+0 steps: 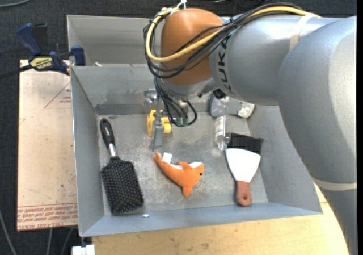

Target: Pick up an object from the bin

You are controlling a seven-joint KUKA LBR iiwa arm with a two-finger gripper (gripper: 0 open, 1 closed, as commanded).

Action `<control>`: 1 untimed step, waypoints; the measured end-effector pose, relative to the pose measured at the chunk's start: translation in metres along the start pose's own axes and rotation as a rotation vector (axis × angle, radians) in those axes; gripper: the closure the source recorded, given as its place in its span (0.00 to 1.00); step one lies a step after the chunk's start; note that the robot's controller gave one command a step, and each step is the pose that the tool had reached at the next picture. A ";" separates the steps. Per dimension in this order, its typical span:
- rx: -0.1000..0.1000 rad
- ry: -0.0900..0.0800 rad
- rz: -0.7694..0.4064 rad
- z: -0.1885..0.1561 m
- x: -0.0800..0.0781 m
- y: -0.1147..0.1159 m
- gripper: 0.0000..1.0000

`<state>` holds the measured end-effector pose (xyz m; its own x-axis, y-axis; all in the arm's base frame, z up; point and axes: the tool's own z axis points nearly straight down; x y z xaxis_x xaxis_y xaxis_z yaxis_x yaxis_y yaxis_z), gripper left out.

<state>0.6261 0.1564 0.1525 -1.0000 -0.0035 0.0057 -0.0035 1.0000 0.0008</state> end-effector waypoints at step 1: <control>-0.001 -0.007 0.002 -0.005 -0.002 -0.001 0.00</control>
Offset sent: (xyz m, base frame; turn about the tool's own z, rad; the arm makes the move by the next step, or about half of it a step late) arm -0.0406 -0.0614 -0.0825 -0.1411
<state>0.6277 0.1558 0.1577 -1.0000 -0.0014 -0.0010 -0.0014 1.0000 0.0017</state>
